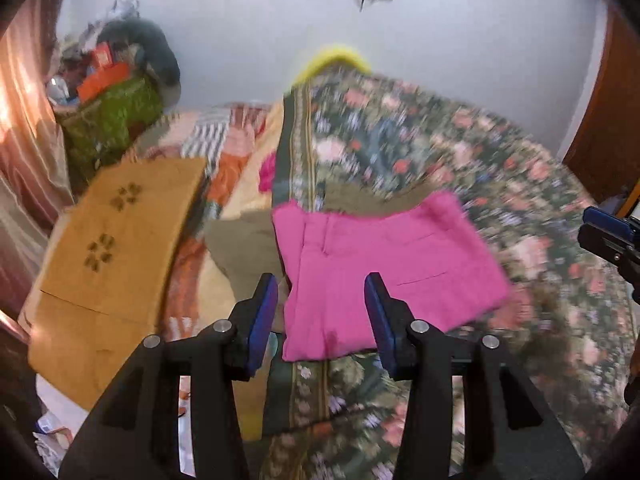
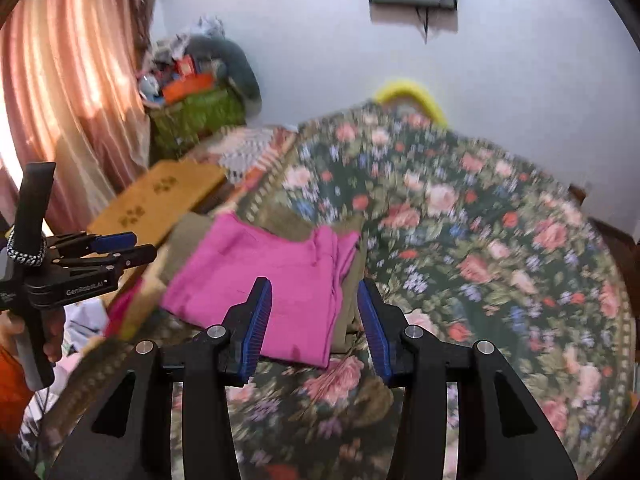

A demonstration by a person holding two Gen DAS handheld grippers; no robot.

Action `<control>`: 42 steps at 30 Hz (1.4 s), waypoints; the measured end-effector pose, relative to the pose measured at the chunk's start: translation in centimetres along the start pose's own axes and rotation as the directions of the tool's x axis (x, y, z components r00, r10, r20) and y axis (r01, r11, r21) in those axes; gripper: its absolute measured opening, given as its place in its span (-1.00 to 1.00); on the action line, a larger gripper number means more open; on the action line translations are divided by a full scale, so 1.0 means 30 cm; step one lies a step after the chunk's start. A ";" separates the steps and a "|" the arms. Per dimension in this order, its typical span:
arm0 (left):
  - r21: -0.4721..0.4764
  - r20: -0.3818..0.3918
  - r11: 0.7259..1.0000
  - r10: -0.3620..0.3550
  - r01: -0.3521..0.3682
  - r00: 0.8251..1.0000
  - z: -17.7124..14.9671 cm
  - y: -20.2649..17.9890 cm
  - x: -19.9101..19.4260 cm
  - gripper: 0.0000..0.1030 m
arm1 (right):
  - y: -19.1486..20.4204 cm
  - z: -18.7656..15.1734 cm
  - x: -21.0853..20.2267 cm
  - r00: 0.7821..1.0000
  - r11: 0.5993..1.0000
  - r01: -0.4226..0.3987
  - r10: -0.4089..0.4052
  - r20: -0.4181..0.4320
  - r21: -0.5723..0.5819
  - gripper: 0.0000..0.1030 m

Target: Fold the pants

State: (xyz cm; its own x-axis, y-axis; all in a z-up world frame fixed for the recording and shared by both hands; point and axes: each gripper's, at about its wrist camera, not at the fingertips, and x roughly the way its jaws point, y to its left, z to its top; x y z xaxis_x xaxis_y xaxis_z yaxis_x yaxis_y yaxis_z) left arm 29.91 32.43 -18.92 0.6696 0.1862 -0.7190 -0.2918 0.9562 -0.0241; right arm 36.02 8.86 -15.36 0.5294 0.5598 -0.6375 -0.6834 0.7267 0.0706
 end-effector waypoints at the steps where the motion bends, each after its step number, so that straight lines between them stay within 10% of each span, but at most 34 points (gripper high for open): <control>1: 0.004 0.024 1.000 -0.004 0.004 1.000 0.005 -0.006 -0.053 -0.13 | 0.018 0.009 -0.067 0.999 1.000 -0.003 0.003 0.034 -0.006 -0.21; 8: 0.034 0.241 0.999 -0.011 0.003 0.971 0.003 -0.066 -0.513 -0.07 | 0.136 0.030 -0.422 0.976 0.998 -0.044 0.050 0.213 -0.033 -0.12; 24: 0.050 0.574 0.999 -0.036 0.009 0.818 -0.266 -0.159 -1.270 0.36 | 0.414 -0.123 -1.016 0.863 0.993 -0.045 0.092 0.497 -0.105 -0.04; 26: 0.049 0.588 0.999 -0.043 0.017 0.808 -0.299 -0.166 -1.308 0.54 | 0.432 -0.143 -1.043 0.860 0.994 -0.047 0.092 0.502 -0.102 0.23; 35: 0.034 0.606 0.998 -0.055 0.044 0.794 -0.380 -0.194 -1.378 0.95 | 0.462 -0.196 -1.097 0.839 0.997 -0.013 0.054 0.542 -0.080 1.00; 42: 0.025 0.600 0.998 -0.060 0.056 0.797 -0.383 -0.201 -1.373 0.99 | 0.477 -0.223 -1.117 0.835 0.998 -0.014 0.045 0.549 -0.061 1.00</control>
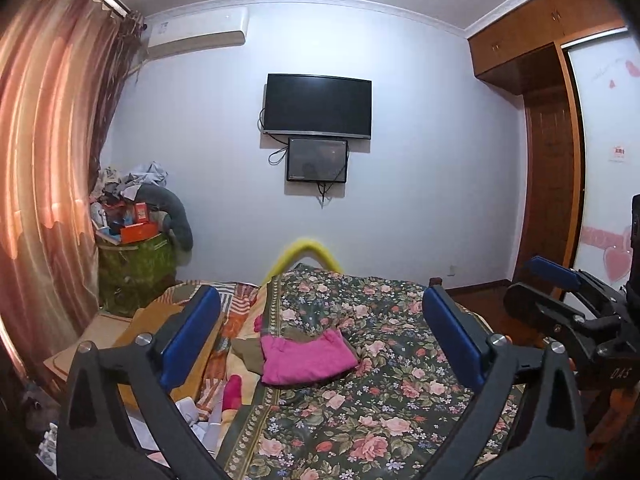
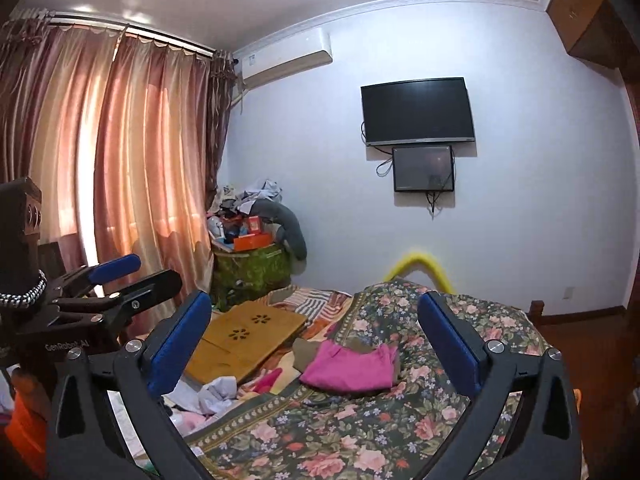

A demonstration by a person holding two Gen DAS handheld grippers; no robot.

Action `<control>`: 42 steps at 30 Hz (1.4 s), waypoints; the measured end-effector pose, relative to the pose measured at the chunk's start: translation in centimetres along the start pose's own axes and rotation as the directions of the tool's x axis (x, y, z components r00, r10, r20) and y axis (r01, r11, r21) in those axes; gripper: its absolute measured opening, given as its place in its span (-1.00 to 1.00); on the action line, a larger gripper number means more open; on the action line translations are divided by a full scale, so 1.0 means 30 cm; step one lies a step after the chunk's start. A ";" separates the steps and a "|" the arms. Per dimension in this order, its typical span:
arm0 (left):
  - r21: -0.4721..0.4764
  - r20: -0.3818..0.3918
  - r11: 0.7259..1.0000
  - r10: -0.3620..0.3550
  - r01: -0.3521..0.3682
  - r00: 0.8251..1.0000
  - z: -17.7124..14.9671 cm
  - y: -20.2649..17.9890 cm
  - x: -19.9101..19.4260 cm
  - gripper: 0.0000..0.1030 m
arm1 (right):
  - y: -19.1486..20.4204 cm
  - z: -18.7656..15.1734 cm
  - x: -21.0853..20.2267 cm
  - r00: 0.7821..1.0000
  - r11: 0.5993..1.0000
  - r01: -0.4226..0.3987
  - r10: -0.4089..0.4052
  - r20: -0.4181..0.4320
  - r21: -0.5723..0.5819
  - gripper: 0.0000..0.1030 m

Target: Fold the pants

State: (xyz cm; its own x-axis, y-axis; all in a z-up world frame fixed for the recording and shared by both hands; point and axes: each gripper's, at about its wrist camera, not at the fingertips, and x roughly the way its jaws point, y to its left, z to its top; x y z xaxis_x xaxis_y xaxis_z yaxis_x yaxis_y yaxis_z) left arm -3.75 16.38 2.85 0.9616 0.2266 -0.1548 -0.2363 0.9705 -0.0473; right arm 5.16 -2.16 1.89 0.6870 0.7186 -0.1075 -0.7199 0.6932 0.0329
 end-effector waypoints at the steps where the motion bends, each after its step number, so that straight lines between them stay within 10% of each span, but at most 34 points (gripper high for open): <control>1: -0.005 0.000 1.000 -0.002 0.002 1.000 -0.001 -0.001 -0.002 0.99 | 0.002 -0.001 -0.006 1.000 1.000 0.002 -0.002 0.000 -0.003 1.00; 42: 0.005 -0.021 1.000 -0.004 0.004 1.000 -0.022 -0.019 0.038 0.99 | -0.026 -0.016 -0.050 1.000 0.999 0.017 -0.017 -0.004 0.037 1.00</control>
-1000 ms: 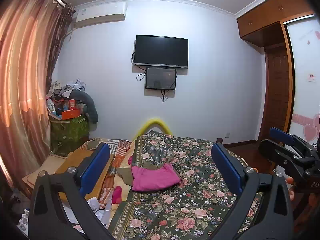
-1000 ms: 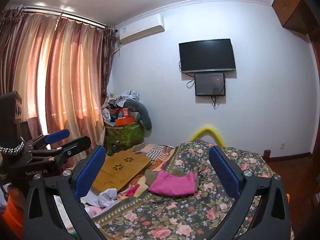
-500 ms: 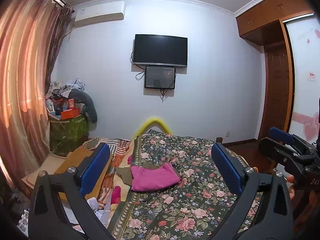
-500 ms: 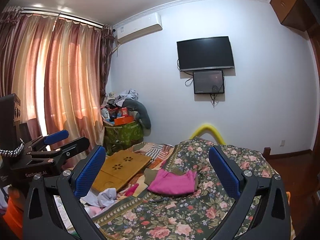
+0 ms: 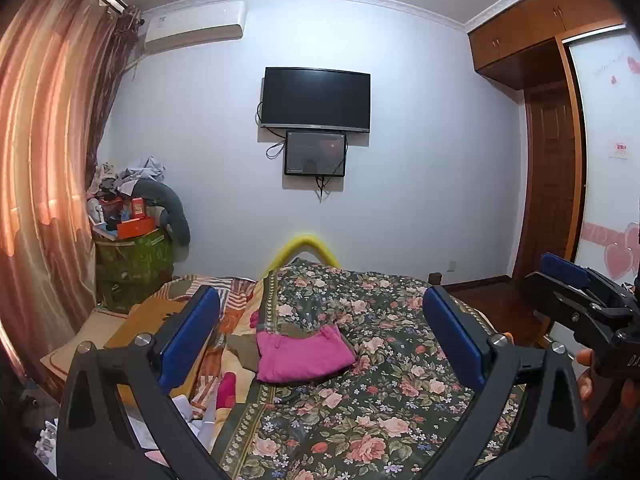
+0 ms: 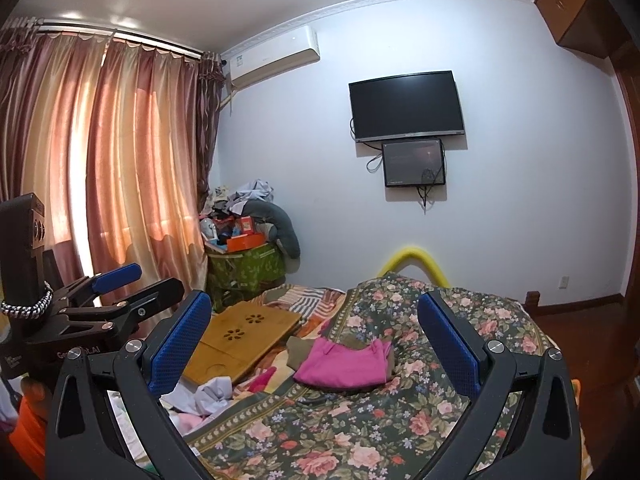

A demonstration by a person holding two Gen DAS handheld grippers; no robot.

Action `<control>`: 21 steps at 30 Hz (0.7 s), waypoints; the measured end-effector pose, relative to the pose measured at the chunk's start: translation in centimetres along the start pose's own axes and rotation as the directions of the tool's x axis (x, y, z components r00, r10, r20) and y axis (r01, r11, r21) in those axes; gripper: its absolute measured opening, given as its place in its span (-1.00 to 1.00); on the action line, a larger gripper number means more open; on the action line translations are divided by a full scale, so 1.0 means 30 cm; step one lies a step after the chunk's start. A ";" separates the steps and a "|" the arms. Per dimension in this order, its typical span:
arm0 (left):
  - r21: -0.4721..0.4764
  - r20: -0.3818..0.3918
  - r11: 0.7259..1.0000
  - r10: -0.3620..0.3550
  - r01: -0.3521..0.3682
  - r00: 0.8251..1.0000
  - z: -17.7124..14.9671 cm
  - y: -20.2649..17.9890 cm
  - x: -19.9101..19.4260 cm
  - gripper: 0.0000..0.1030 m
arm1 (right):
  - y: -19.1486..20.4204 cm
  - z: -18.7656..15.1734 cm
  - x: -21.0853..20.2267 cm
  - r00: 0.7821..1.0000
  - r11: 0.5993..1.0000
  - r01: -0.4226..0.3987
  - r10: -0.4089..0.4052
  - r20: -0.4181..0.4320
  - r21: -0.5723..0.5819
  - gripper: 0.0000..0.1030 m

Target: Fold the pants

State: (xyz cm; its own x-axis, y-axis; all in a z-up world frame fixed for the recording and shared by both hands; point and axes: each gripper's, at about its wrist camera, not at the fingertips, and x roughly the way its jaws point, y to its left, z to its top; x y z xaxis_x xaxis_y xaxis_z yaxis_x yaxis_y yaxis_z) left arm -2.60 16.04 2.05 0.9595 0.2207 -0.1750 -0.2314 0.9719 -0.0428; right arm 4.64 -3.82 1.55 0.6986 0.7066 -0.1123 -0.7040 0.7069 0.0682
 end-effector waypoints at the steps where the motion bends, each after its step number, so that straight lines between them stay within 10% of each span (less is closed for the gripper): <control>1: -0.001 -0.001 1.000 -0.002 0.002 1.000 0.000 0.000 0.000 0.99 | 0.000 0.000 0.000 1.000 1.000 0.000 0.000 -0.002 0.001 1.00; 21: -0.004 -0.029 1.000 -0.031 0.031 0.999 0.000 0.009 0.031 0.99 | -0.006 0.001 0.006 1.000 1.000 0.012 -0.012 -0.014 0.009 1.00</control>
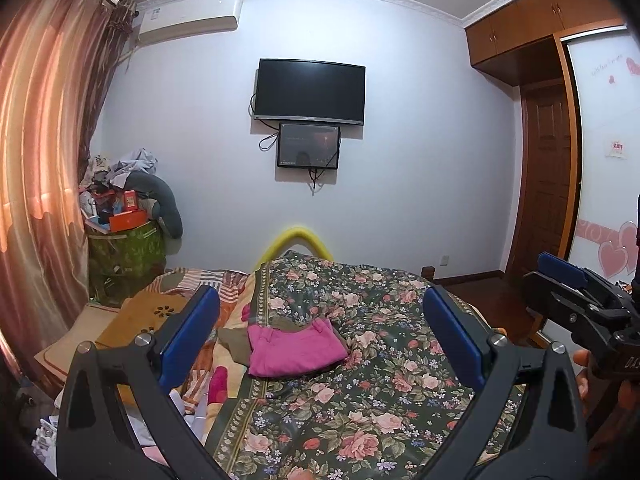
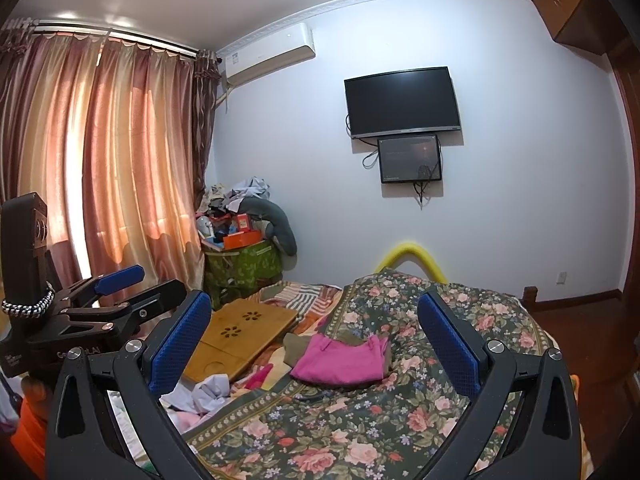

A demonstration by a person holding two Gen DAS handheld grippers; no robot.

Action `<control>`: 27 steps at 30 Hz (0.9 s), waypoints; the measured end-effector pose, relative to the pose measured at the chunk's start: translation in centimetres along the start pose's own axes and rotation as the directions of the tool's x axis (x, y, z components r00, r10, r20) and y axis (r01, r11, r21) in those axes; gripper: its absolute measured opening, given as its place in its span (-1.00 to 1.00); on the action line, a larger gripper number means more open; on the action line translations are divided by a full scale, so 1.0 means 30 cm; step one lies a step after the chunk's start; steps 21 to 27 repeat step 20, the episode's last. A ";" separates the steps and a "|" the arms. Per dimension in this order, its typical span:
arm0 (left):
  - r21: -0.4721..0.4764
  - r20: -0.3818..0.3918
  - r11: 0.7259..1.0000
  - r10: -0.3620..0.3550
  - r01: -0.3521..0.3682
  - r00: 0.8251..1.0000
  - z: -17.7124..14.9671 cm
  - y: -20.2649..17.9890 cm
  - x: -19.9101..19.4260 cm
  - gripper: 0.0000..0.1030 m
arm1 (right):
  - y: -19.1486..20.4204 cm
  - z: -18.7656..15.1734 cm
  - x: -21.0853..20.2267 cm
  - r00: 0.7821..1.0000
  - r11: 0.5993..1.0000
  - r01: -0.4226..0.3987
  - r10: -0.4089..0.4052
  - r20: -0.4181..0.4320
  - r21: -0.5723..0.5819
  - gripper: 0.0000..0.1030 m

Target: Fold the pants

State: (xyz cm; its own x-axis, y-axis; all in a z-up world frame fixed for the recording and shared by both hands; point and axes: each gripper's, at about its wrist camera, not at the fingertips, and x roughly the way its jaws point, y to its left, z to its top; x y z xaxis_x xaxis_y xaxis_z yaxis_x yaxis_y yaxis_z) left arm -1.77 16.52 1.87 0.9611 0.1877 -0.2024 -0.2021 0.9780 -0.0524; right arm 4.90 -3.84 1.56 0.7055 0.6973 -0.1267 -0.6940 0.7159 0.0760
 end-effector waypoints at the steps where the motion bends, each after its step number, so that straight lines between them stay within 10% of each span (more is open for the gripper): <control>1: 0.000 0.000 1.000 -0.001 0.001 1.000 0.000 0.000 0.000 0.99 | 0.000 0.000 0.000 1.000 1.000 0.000 0.000 -0.001 0.001 1.00; 27: 0.005 -0.017 1.000 -0.009 0.009 1.000 -0.016 0.002 0.030 0.99 | -0.010 -0.007 0.015 1.000 1.000 0.003 -0.003 -0.012 0.006 1.00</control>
